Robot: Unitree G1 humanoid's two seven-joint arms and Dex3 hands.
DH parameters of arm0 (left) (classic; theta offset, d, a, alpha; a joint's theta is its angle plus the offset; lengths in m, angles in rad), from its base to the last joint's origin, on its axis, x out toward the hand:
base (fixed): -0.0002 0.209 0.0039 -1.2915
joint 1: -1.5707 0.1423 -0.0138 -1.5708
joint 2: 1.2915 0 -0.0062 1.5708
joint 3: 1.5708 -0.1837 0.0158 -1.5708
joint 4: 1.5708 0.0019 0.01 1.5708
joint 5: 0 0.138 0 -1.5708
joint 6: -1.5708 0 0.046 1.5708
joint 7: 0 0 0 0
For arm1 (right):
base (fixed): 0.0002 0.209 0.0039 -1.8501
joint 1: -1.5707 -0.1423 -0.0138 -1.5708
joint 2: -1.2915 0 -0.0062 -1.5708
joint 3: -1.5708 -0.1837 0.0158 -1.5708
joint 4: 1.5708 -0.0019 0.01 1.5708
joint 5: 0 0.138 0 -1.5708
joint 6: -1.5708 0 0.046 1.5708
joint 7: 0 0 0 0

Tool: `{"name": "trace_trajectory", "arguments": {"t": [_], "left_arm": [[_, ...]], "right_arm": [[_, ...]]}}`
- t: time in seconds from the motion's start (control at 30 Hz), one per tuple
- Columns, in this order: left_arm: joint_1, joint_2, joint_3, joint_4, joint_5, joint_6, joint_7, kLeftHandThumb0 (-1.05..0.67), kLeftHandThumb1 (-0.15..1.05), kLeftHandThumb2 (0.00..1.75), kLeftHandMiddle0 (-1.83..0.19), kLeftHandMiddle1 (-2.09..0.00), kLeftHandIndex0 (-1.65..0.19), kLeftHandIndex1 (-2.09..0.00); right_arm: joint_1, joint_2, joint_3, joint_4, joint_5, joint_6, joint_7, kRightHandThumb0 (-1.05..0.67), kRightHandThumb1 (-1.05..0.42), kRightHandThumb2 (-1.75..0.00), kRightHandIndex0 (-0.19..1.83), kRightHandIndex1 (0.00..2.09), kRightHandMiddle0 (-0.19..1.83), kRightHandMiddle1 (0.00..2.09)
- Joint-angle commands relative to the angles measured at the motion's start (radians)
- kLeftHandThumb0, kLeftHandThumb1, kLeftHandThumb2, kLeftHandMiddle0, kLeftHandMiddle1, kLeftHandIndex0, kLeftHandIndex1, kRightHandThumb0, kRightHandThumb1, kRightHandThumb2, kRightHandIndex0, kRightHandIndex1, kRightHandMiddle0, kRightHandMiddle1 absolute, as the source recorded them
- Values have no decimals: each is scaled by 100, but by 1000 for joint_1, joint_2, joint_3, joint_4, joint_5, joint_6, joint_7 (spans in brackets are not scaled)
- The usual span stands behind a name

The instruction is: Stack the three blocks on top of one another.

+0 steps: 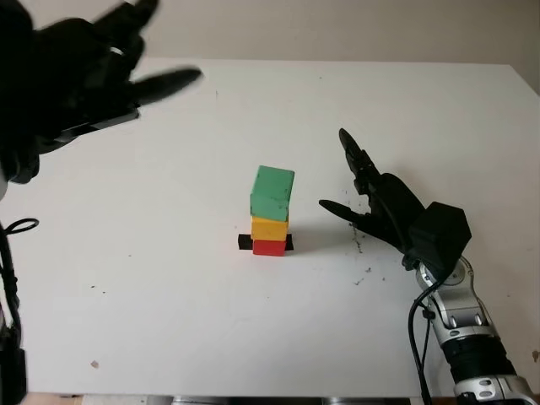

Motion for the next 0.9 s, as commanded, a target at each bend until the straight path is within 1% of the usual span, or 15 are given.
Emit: {"name": "trace_trajectory", "arguments": {"t": [0.0, 0.1, 0.17, 0.23, 0.27, 0.33, 0.4, 0.47, 0.57, 0.67, 0.77, 0.87], "left_arm": [[86, -72, 10, 49, 23, -133, 50, -75, 105, 52, 14, -5, 4, -8], [188, -131, -44, 176, 83, -413, 100, -74, 105, 53, 14, -5, 6, -6], [227, -174, -78, 277, 109, -584, 125, -69, 105, 52, 13, -6, 10, -4], [240, -193, -94, 346, 119, -696, 135, -65, 105, 54, 11, -7, 11, -3], [262, -199, -115, 395, 143, -781, 142, -64, 105, 54, 10, -7, 11, -3], [332, -217, -179, 497, 216, -934, 174, -60, 105, 60, 13, -5, 12, -3], [369, -240, -213, 578, 243, -1045, 195, -58, 105, 63, 16, -4, 14, -2], [388, -266, -228, 642, 237, -1132, 203, -60, 105, 66, 18, -3, 17, -2], [404, -317, -238, 712, 195, -1217, 200, -60, 105, 69, 19, 0, 19, -1], [410, -347, -236, 740, 163, -1246, 202, -61, 105, 70, 19, 0, 19, 0], [417, -378, -227, 746, 128, -1247, 214, -68, 105, 69, 19, 0, 19, 0], [422, -392, -226, 748, 111, -1257, 216, -72, 105, 69, 19, 0, 19, 0]], "right_arm": [[-19, -8, -11, 14, -1, -24, -9, -74, -105, -11, -18, 5, -8, 6], [-32, -4, -11, 37, -6, -41, -18, -73, -105, -14, -16, 6, -7, 6], [-39, 4, -13, 53, -1, -51, -24, -73, -105, -17, -15, 6, -6, 6], [-43, 8, -14, 63, 2, -59, -30, -73, -105, -19, -14, 6, -5, 7], [-41, 14, -14, 57, 0, -51, -42, -73, -105, -19, -14, 6, -5, 7], [-36, 37, -18, 52, 1, -44, -76, -72, -105, -23, -12, 7, -3, 7], [-32, 56, -20, 55, 4, -43, -101, -71, -105, -25, -12, 7, -2, 7], [-29, 72, -21, 57, 5, -29, -121, -71, -105, -29, -12, 6, -4, 6], [-29, 91, -18, 67, -6, -21, -151, -76, -105, -34, -13, 6, -6, 5], [-31, 97, -15, 71, -20, -7, -175, -77, -105, -39, -13, 6, -6, 5], [-29, 103, -14, 73, -30, -7, -196, -75, -105, -43, -13, 6, -6, 5], [-22, 104, -14, 65, -28, -8, -201, -73, -105, -45, -13, 5, -7, 5]]}}
